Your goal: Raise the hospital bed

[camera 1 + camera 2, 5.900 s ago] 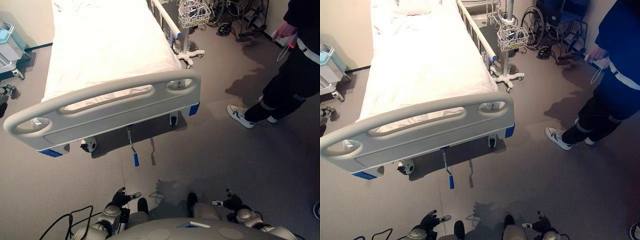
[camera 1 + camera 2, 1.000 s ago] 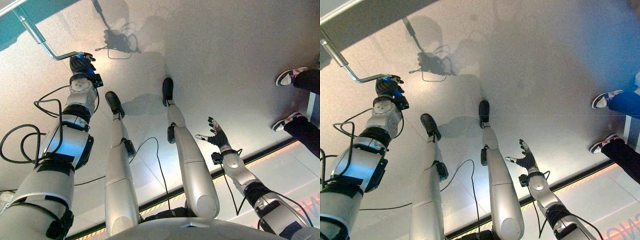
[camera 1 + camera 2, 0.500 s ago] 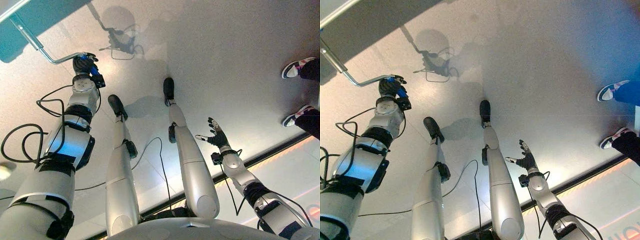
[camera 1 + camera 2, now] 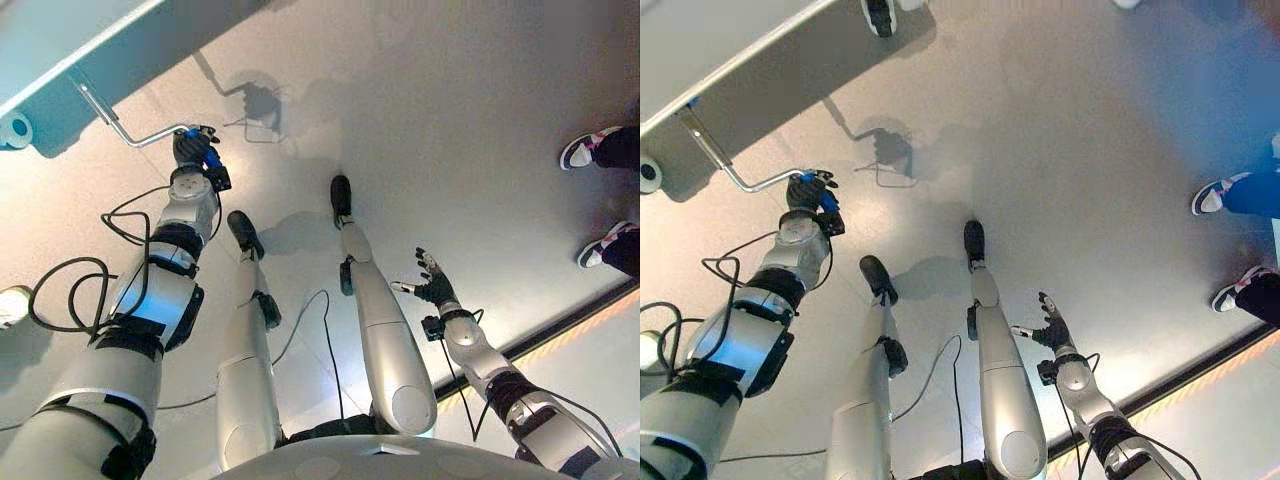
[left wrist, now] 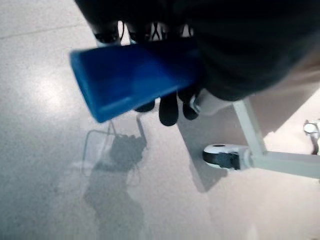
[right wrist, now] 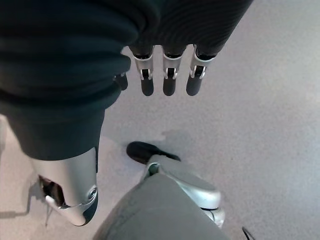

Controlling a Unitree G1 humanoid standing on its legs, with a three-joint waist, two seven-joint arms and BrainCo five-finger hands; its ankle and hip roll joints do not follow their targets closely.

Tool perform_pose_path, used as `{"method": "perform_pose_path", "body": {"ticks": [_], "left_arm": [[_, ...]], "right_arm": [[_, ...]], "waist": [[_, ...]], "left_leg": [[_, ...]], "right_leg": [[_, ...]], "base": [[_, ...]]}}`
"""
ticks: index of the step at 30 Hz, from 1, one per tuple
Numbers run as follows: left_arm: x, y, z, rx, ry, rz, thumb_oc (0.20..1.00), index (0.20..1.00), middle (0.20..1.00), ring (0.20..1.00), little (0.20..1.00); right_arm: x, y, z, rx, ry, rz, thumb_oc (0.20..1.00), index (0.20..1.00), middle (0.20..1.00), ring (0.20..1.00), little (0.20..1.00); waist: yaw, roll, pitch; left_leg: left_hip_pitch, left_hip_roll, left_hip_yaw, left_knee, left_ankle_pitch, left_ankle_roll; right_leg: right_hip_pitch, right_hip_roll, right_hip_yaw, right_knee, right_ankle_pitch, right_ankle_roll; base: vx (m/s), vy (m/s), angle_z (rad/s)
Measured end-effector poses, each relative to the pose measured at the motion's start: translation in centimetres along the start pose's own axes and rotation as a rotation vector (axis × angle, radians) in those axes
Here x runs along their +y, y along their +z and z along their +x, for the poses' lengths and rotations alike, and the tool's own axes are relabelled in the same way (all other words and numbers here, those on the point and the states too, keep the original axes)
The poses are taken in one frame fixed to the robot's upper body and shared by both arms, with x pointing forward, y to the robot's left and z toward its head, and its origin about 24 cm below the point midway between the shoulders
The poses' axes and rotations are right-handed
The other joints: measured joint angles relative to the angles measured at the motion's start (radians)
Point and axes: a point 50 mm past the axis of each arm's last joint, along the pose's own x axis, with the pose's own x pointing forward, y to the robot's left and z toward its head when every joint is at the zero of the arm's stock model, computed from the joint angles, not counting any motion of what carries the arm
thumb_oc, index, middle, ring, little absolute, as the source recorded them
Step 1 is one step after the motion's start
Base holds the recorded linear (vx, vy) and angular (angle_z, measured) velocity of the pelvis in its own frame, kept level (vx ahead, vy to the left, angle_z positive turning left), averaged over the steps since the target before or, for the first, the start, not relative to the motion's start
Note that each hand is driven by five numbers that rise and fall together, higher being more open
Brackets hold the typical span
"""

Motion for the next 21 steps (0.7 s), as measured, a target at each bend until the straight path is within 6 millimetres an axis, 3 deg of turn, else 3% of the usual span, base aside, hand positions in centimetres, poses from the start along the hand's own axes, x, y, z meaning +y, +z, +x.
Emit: {"method": "perform_pose_path", "body": {"ticks": [11,21], "left_arm": [[-1.2,-2.0,-1.5,0.019,-0.084,-0.092,0.200,0.200,0.200,0.200,0.200],[0.1,-3.4,-2.8,0.017,-0.109,-0.106,0.200,0.200,0.200,0.200,0.200]], "right_arm": [[-0.4,-2.0,-0.6,0.090,-0.007,-0.025,1.000,1.000,1.000,1.000,1.000],[-0.9,-3.3,-0.9,0.165,-0.030,-0.018,1.000,1.000,1.000,1.000,1.000]], "waist": [[0.047,0.023,0.003],[0.072,0.046,0.004]], "left_leg": [[0.104,-0.007,0.002,-0.010,0.005,0.006],[0.169,-0.011,-0.045,-0.016,0.009,0.012]], "right_leg": [[0.101,-0.009,0.003,0.002,-0.004,0.008],[0.195,-0.025,-0.039,-0.004,-0.016,0.016]], "base": [[0.00,-0.007,0.01],[0.02,0.000,0.12]]}}
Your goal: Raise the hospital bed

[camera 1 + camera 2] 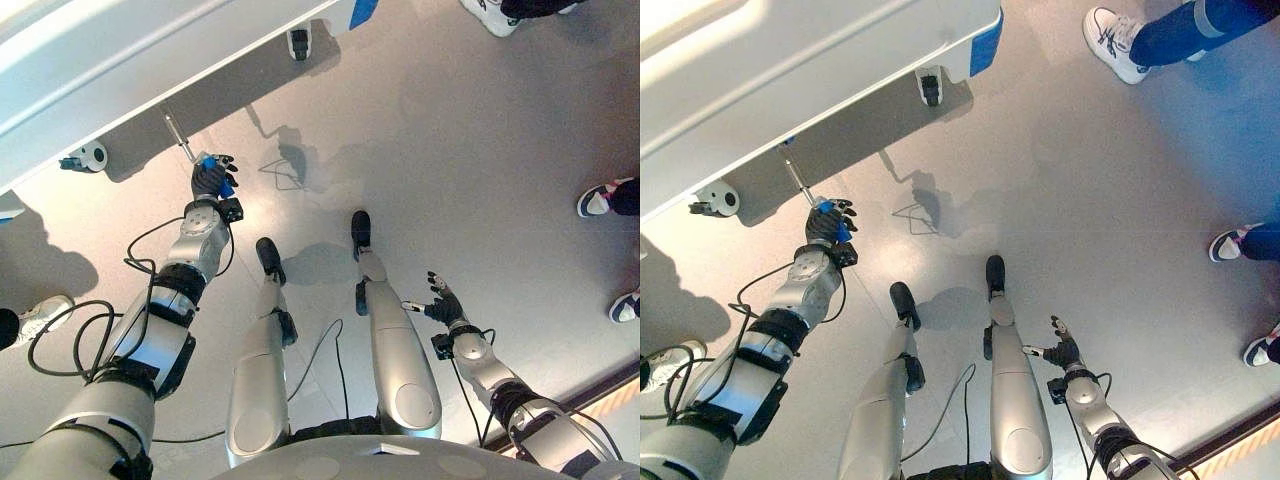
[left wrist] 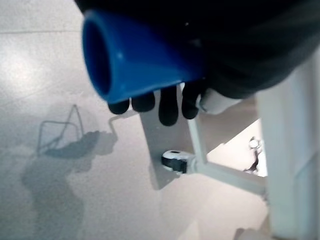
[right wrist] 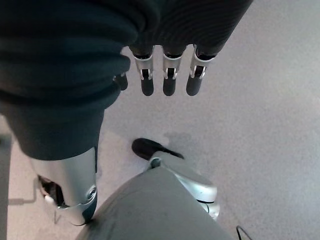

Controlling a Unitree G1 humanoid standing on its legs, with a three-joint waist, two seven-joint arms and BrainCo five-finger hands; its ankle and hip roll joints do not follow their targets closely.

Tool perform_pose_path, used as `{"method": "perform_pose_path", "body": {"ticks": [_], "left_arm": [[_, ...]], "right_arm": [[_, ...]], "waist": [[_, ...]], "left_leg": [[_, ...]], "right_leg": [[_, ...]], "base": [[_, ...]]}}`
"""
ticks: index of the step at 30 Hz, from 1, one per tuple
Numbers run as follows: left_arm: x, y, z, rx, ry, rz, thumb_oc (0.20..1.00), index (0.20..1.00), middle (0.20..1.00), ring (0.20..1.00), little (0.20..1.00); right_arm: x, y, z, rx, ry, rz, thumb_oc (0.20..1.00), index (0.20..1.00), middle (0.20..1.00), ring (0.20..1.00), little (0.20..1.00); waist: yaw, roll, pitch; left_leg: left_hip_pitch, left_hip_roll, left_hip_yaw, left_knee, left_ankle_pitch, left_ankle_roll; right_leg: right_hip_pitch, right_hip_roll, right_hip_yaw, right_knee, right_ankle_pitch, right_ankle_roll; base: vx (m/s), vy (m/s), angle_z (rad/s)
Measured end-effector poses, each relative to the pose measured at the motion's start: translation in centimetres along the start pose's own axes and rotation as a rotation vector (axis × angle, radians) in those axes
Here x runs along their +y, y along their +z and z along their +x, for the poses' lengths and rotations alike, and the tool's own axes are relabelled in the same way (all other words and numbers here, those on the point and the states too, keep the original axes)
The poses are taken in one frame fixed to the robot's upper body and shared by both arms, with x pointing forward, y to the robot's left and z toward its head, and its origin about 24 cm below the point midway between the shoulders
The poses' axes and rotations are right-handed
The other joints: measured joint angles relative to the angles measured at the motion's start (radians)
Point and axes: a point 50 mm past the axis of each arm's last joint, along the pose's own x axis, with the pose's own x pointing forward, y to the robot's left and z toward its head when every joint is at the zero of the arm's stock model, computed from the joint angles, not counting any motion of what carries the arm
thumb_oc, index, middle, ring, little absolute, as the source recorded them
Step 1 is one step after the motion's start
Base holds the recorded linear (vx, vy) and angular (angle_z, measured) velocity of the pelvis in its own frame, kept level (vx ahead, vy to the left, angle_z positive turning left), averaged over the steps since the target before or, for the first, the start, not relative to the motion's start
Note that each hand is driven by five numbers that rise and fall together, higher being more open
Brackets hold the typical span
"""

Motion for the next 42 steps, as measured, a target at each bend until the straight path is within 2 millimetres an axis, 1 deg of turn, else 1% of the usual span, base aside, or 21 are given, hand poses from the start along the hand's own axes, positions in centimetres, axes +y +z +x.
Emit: {"method": "perform_pose_path", "body": {"ticks": [4,8,12,16,18,19,22,29,42], "left_arm": [[0.6,-0.4,-0.4,0.005,-0.009,-0.008,0.200,0.200,0.200,0.200,0.200],[1.3,-1.0,-0.7,0.029,0.006,-0.028,0.200,0.200,0.200,0.200,0.200],[1.2,-1.4,-0.9,0.044,-0.006,-0.030,0.200,0.200,0.200,0.200,0.200],[1.5,-2.7,-1.4,0.094,-0.010,-0.037,0.200,0.200,0.200,0.200,0.200],[1.2,-2.6,-1.4,0.091,-0.026,-0.041,0.200,0.200,0.200,0.200,0.200],[1.1,-2.9,-1.5,0.098,-0.029,-0.046,0.200,0.200,0.200,0.200,0.200],[0.9,-3.1,-1.6,0.104,-0.041,-0.051,0.200,0.200,0.200,0.200,0.200],[0.4,-3.3,-1.9,0.104,-0.071,-0.062,0.200,0.200,0.200,0.200,0.200],[0.4,-3.0,-1.8,0.091,-0.100,-0.059,0.200,0.200,0.200,0.200,0.200]], "right_arm": [[0.2,-0.3,0.0,0.017,0.001,0.011,1.000,1.000,1.000,1.000,1.000],[0.2,-0.8,-0.1,0.045,0.000,0.018,1.000,1.000,1.000,1.000,1.000],[0.1,-1.0,-0.2,0.059,-0.003,0.020,1.000,1.000,1.000,1.000,1.000],[-0.2,-1.6,-0.3,0.086,-0.010,0.016,1.000,1.000,1.000,1.000,1.000],[-0.3,-1.7,-0.3,0.090,-0.016,0.015,1.000,1.000,1.000,1.000,1.000],[-0.4,-1.8,-0.3,0.097,-0.019,0.017,1.000,1.000,1.000,1.000,1.000],[-0.5,-2.1,-0.4,0.114,-0.022,0.012,1.000,1.000,1.000,1.000,1.000],[-0.7,-2.1,-0.4,0.114,-0.025,0.010,1.000,1.000,1.000,1.000,1.000],[-1.2,-2.7,-0.6,0.136,-0.036,-0.005,1.000,1.000,1.000,1.000,1.000]], "waist": [[0.007,0.000,0.000],[0.001,0.000,0.000],[0.004,0.000,0.000],[0.004,0.000,0.000],[0.011,0.000,0.000],[0.021,0.000,0.000],[0.026,0.000,0.000],[0.036,0.000,0.000],[0.061,0.002,-0.001]], "left_leg": [[0.014,-0.002,-0.018,-0.002,0.000,0.000],[0.043,0.001,-0.037,-0.008,0.000,0.000],[0.052,0.002,-0.057,-0.008,0.000,0.000],[0.082,0.003,-0.083,-0.014,0.000,0.000],[0.082,0.003,-0.084,-0.014,0.000,0.000],[0.082,0.003,-0.086,-0.014,0.000,0.000],[0.082,0.006,-0.100,-0.013,0.000,0.000],[0.077,0.003,-0.122,-0.012,0.000,-0.001],[0.042,0.003,-0.145,-0.002,-0.002,-0.003]], "right_leg": [[0.027,-0.004,-0.014,-0.005,-0.004,0.003],[0.070,-0.005,-0.036,-0.017,-0.008,0.004],[0.095,-0.006,-0.057,-0.025,-0.012,0.004],[0.153,-0.007,-0.085,-0.054,-0.012,0.004],[0.156,-0.007,-0.085,-0.060,-0.013,0.005],[0.158,-0.007,-0.087,-0.061,-0.013,0.005],[0.170,-0.009,-0.107,-0.067,-0.013,0.004],[0.183,-0.009,-0.127,-0.078,-0.015,0.006],[0.170,-0.012,-0.134,-0.081,-0.022,0.007]], "base": [[0.03,0.028,0.13],[0.04,0.021,0.12],[0.03,0.042,0.13],[0.02,0.045,0.17],[0.02,0.046,0.08],[0.01,0.038,-0.02],[0.01,0.035,0.13],[0.01,0.040,0.08],[0.02,0.041,0.05]]}}
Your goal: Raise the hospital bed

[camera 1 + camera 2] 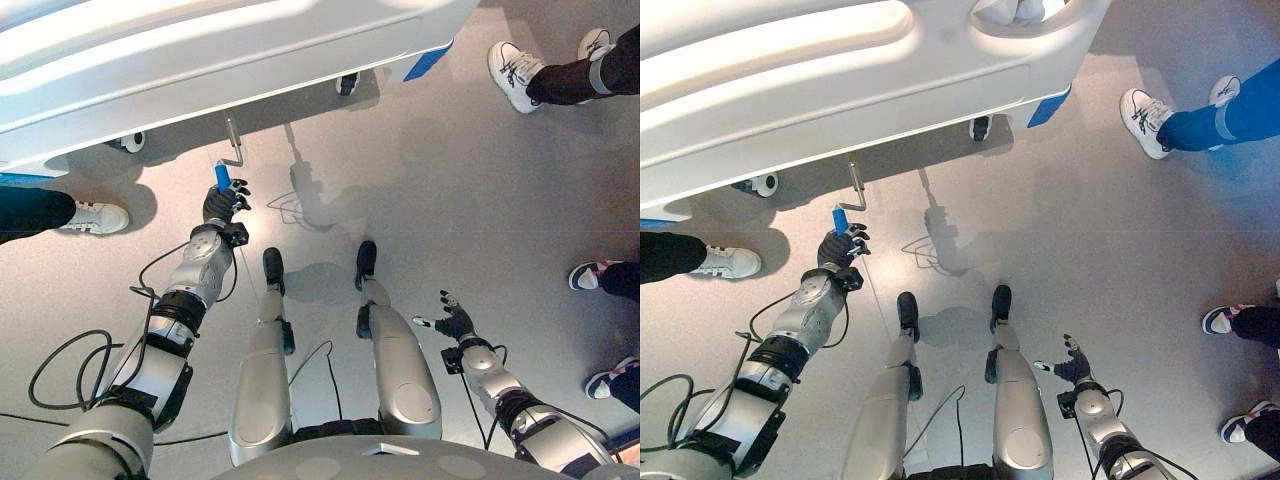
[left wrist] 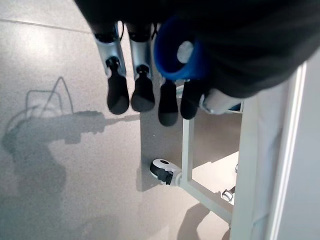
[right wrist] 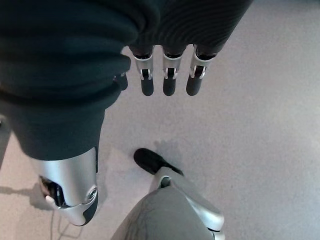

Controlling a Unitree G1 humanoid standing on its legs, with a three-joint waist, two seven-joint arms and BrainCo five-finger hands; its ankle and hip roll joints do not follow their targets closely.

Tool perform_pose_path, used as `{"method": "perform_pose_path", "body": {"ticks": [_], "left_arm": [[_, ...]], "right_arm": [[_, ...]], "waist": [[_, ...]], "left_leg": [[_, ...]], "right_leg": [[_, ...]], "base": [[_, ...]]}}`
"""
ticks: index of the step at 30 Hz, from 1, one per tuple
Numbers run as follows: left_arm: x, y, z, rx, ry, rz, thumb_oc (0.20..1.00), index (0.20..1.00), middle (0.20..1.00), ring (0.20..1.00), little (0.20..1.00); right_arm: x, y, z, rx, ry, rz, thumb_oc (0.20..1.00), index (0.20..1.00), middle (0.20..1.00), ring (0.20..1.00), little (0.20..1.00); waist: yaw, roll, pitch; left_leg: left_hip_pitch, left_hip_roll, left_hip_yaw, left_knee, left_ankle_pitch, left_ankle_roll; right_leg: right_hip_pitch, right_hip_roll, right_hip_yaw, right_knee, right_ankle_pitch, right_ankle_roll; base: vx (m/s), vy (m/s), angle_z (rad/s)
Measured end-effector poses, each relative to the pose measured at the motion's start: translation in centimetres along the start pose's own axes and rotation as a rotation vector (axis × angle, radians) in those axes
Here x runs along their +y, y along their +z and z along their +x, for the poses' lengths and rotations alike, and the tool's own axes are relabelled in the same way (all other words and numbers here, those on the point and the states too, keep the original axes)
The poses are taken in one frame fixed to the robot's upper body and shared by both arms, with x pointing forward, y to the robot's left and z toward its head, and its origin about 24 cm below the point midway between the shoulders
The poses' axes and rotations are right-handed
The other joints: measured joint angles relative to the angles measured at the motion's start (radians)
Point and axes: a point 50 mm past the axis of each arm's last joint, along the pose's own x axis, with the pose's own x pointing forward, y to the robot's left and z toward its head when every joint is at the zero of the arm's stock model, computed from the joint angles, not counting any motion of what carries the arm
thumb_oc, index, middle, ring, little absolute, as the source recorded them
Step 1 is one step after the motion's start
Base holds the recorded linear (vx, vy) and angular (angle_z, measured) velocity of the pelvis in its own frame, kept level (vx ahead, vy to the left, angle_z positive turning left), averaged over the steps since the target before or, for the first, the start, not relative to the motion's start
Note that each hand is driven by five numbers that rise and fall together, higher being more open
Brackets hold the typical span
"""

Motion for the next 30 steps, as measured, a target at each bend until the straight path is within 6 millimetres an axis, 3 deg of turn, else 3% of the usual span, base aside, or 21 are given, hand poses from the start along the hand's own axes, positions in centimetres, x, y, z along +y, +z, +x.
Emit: {"method": "perform_pose_path", "body": {"ticks": [9,12,17,25,30], "left_arm": [[0.9,1.5,0.8,-0.032,0.011,0.096,0.200,0.200,0.200,0.200,0.200],[2.4,2.5,1.3,-0.042,0.054,0.181,0.200,0.200,0.200,0.200,0.200],[3.2,3.1,1.9,-0.028,0.100,0.242,0.200,0.200,0.200,0.200,0.200],[4.8,4.8,2.5,-0.026,0.172,0.341,0.200,0.200,0.200,0.200,0.200],[5.6,6.3,2.8,-0.046,0.225,0.393,0.200,0.200,0.200,0.200,0.200]], "right_arm": [[-1.0,-0.2,0.0,0.003,-0.019,-0.017,1.000,1.000,1.000,1.000,1.000],[-0.9,-0.2,0.0,0.003,-0.017,-0.019,1.000,1.000,1.000,1.000,1.000],[-0.8,-0.1,0.0,0.000,-0.013,-0.019,1.000,1.000,1.000,1.000,1.000],[-0.4,0.1,0.0,-0.015,0.005,-0.021,1.000,1.000,1.000,1.000,1.000],[-0.3,1.8,0.1,-0.103,0.009,0.007,1.000,1.000,1.000,1.000,1.000]], "waist": [[0.023,0.004,-0.003],[0.022,0.004,-0.003],[0.023,0.003,-0.003],[0.010,-0.002,-0.001],[-0.019,-0.011,0.003]], "left_leg": [[-0.058,0.002,-0.008,0.021,-0.002,-0.002],[-0.099,0.001,-0.010,0.034,-0.001,-0.003],[-0.128,0.002,-0.010,0.039,-0.002,-0.003],[-0.206,0.003,-0.004,0.047,0.000,-0.004],[-0.274,0.003,0.005,0.050,0.004,-0.003]], "right_leg": [[-0.043,0.002,0.000,0.003,0.002,-0.002],[-0.077,0.004,0.000,0.005,0.007,-0.003],[-0.104,0.007,0.000,0.005,0.010,-0.003],[-0.181,0.009,0.000,0.005,0.020,-0.006],[-0.254,0.008,0.004,0.009,0.025,-0.007]], "base": [[0.00,0.012,0.03],[0.00,0.000,0.00],[0.00,0.000,0.00],[0.00,0.001,0.00],[0.00,0.002,-0.02]]}}
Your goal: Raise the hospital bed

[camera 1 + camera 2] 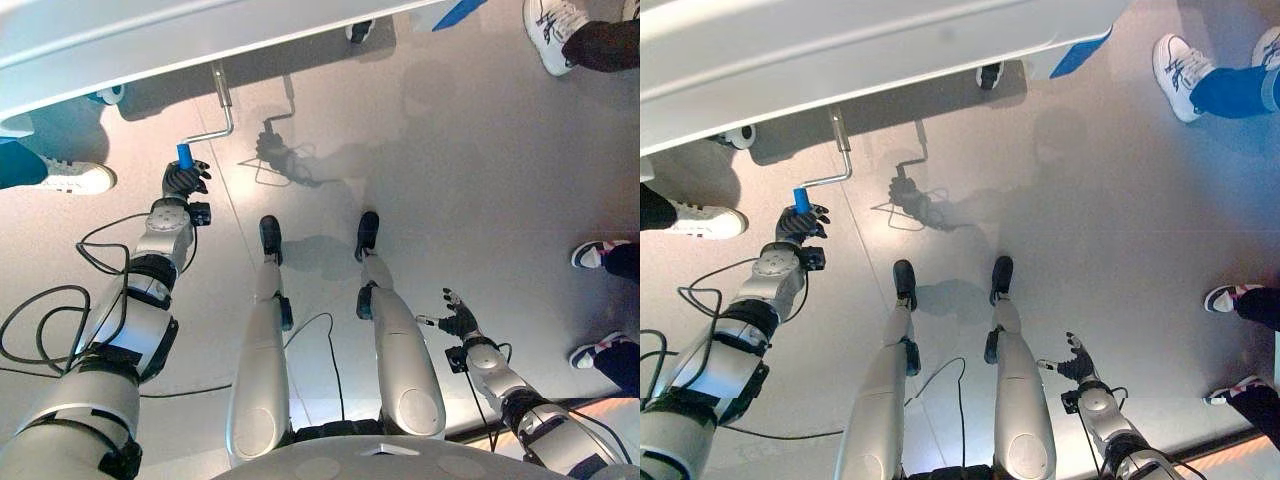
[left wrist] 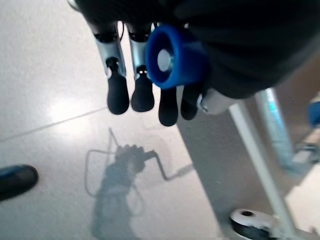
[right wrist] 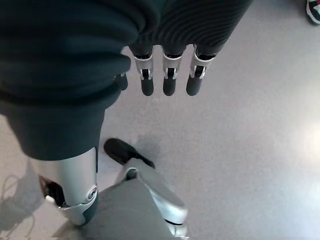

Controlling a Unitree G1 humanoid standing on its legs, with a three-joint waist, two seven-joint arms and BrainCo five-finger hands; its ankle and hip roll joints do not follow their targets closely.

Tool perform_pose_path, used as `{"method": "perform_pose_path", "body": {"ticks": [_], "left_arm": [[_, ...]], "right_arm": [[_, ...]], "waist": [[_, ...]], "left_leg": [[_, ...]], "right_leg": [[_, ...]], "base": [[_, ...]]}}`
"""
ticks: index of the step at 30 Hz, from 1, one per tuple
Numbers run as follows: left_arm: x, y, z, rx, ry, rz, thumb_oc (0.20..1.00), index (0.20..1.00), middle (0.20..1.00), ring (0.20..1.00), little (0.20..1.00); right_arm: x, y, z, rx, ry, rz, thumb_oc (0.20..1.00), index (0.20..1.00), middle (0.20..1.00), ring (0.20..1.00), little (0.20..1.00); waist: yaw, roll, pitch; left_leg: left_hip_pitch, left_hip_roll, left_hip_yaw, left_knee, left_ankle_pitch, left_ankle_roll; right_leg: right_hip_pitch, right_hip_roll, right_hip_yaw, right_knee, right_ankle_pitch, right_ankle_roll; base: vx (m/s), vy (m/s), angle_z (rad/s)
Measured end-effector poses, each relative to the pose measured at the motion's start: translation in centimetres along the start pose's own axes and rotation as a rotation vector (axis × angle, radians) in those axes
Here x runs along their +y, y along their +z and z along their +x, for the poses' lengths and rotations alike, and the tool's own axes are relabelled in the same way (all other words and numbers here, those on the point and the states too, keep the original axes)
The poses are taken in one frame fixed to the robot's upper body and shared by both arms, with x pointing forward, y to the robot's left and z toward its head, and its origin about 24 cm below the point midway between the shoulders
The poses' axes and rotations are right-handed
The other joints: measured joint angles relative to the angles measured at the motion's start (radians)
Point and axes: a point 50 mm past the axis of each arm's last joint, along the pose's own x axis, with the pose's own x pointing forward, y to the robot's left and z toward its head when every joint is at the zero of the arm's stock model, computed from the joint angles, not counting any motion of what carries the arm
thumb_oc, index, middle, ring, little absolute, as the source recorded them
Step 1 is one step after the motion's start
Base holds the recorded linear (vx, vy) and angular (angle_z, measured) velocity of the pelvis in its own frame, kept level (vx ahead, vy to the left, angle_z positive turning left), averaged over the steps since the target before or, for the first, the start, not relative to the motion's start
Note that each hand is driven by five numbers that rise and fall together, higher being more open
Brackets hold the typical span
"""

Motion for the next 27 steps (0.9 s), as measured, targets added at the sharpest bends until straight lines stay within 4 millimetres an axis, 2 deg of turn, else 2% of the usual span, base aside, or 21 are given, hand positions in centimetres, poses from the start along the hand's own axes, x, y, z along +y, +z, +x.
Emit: {"method": "perform_pose_path", "body": {"ticks": [3,9,11,20,24,27], "left_arm": [[0.7,0.3,0.2,-0.001,0.033,0.030,0.200,0.200,0.200,0.200,0.200],[0.8,1.2,0.4,-0.020,0.067,0.025,0.200,0.200,0.200,0.200,0.200],[1.1,1.3,0.5,-0.017,0.092,0.038,0.200,0.200,0.200,0.200,0.200],[0.5,4.1,1.0,-0.078,0.116,0.008,0.200,0.200,0.200,0.200,0.200],[0.6,4.5,1.1,-0.085,0.139,0.004,0.200,0.200,0.200,0.200,0.200],[0.5,4.6,1.1,-0.088,0.150,-0.001,0.200,0.200,0.200,0.200,0.200]], "right_arm": [[0.1,0.8,0.1,-0.038,0.002,0.010,1.000,1.000,1.000,1.000,1.000],[0.3,2.9,0.1,-0.145,0.016,0.011,1.000,1.000,1.000,1.000,1.000],[0.7,3.8,0.0,-0.190,0.032,0.021,1.000,1.000,1.000,1.000,1.000],[0.8,6.1,-0.2,-0.303,0.022,0.050,1.000,1.000,1.000,1.000,1.000],[0.7,7.2,-0.4,-0.362,0.024,0.052,1.000,1.000,1.000,1.000,1.000],[0.4,7.3,-0.5,-0.373,0.018,0.040,1.000,1.000,1.000,1.000,1.000]], "waist": [[-0.017,-0.002,0.000],[-0.027,-0.003,0.000],[-0.047,-0.003,0.000],[-0.078,-0.006,0.000],[-0.096,-0.006,0.000],[-0.100,-0.006,0.000]], "left_leg": [[-0.034,0.000,0.004,0.000,0.000,0.000],[-0.088,0.000,0.032,0.000,0.000,0.001],[-0.107,0.000,0.036,0.000,0.001,0.002],[-0.202,-0.002,0.095,-0.003,0.004,0.005],[-0.216,0.000,0.118,-0.005,0.003,0.005],[-0.219,-0.001,0.142,-0.005,0.003,0.006]], "right_leg": [[-0.037,0.000,0.005,0.001,0.001,0.000],[-0.114,-0.001,0.032,0.014,0.003,0.000],[-0.142,-0.001,0.043,0.024,0.003,0.000],[-0.280,0.002,0.103,0.037,0.018,0.001],[-0.314,0.005,0.118,0.047,0.021,-0.002],[-0.330,0.007,0.138,0.047,0.028,-0.001]], "base": [[0.00,0.001,-0.03],[-0.01,-0.002,-0.09],[-0.02,-0.012,-0.05],[-0.02,-0.015,-0.12],[-0.01,-0.026,-0.11],[-0.01,-0.050,-0.12]]}}
